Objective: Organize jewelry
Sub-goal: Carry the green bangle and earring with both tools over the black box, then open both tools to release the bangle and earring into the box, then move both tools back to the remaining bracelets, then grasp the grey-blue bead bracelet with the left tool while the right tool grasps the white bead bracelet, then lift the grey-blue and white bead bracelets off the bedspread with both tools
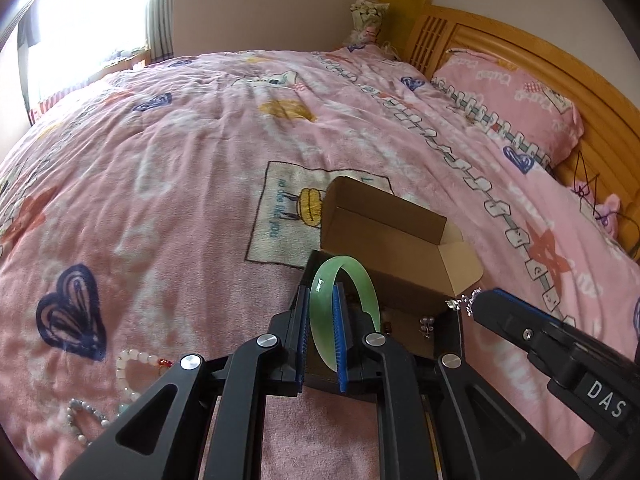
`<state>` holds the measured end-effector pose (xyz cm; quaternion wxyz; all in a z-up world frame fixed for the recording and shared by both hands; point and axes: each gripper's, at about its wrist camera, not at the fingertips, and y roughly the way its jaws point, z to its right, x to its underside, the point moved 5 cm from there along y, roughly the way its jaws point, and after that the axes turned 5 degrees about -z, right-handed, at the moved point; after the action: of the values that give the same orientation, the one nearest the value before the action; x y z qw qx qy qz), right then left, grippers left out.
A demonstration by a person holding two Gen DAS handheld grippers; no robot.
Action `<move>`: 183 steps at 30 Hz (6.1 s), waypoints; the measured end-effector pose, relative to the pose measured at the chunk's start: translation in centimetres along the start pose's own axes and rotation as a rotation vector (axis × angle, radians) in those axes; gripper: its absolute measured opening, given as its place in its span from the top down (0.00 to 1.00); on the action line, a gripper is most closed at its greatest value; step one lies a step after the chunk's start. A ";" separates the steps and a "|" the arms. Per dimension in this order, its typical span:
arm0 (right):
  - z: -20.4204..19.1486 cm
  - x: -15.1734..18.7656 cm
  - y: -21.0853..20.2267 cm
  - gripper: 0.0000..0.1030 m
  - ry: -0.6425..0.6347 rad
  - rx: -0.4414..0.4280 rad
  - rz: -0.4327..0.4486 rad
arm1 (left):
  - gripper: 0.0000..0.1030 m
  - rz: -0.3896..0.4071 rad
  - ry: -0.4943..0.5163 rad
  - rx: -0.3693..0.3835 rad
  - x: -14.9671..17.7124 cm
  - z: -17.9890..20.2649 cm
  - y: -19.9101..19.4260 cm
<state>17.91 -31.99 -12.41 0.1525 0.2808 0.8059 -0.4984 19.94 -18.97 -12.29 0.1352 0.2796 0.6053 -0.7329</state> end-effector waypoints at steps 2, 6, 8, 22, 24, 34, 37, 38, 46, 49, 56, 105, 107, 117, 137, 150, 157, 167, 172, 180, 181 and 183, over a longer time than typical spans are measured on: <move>0.0 0.0 0.0 0.90 0.001 0.000 0.002 | 0.88 0.005 0.011 -0.006 0.1 0.2 -0.1; 0.1 -0.1 -0.2 0.90 0.009 0.001 0.007 | 0.88 0.015 -0.001 0.005 -0.1 0.3 -0.3; 0.2 0.0 -0.1 0.90 0.011 -0.007 0.008 | 0.87 0.033 -0.007 0.012 -0.2 0.3 -0.5; 0.9 -0.1 -0.4 0.55 0.047 -0.016 0.035 | 0.61 0.090 0.022 -0.019 -0.5 1.9 -0.1; 1.4 -0.3 -0.8 0.55 0.074 -0.030 0.046 | 0.35 0.130 0.024 -0.069 -0.8 1.5 -1.1; 1.3 -0.5 -1.0 0.55 0.064 -0.014 0.046 | 0.35 0.145 -0.050 -0.043 -1.4 -0.6 -2.3; 0.6 -0.4 -0.7 0.55 0.046 -0.011 0.044 | 0.35 0.139 -0.069 -0.046 -1.4 -1.2 -2.5; 0.4 -0.4 -0.6 0.55 0.047 -0.014 0.041 | 0.35 0.136 -0.082 -0.046 -1.5 -1.6 -2.7; -2.0 -0.1 -0.6 0.55 0.019 -0.044 0.039 | 0.35 0.155 -0.148 -0.104 -1.5 -5.1 -4.9; -3.9 0.2 -0.3 0.55 -0.020 -0.058 0.029 | 0.35 0.131 -0.215 -0.043 -1.4 -7.3 -6.4; -9.4 2.0 1.8 0.55 -0.117 -0.121 -0.041 | 0.35 0.171 -0.313 -0.080 -0.2 -13.2 -11.4; -13.2 8.9 17.8 0.64 -0.109 -0.117 -0.304 | 0.59 -0.260 -0.371 -0.264 12.4 -23.0 -2.0; -13.4 8.9 17.9 0.64 -0.121 -0.113 -0.301 | 0.64 -0.256 -0.379 -0.273 12.2 -23.2 -1.7; -14.1 9.1 18.2 0.66 -0.163 -0.079 -0.289 | 0.83 -0.237 -0.388 -0.276 11.5 -22.7 -1.2; -14.9 8.1 15.9 0.88 -0.173 -0.123 -0.248 | 0.91 -0.189 -0.320 -0.212 9.6 -19.7 -2.7; -16.4 5.5 10.0 0.92 -0.174 -0.194 -0.127 | 0.91 -0.061 -0.270 -0.219 7.7 -17.6 -7.8; -15.1 4.8 9.0 0.90 -0.158 -0.189 -0.127 | 0.91 0.010 -0.254 -0.222 6.7 -16.8 -10.6; -12.1 8.6 16.4 0.57 -0.150 -0.051 -0.319 | 0.91 0.028 -0.242 -0.230 6.3 -16.5 -11.1; -11.7 8.9 17.4 0.73 -0.159 -0.012 -0.313 | 0.91 0.026 -0.261 -0.216 6.4 -16.8 -11.0; -13.4 9.5 17.4 0.79 -0.282 0.079 -0.296 | 0.91 0.019 -0.270 -0.187 6.5 -16.6 -10.9; -13.9 9.5 17.2 0.81 -0.297 0.067 -0.299 | 0.91 0.024 -0.275 -0.186 6.4 -16.6 -11.2; -14.8 10.0 17.3 0.84 -0.347 0.075 -0.319 | 0.91 0.032 -0.288 -0.178 6.4 -16.6 -11.5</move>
<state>20.91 -9.84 -23.32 0.1973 0.0656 0.7827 -0.5867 12.73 0.59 -8.49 0.2563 0.1683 0.6375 -0.7068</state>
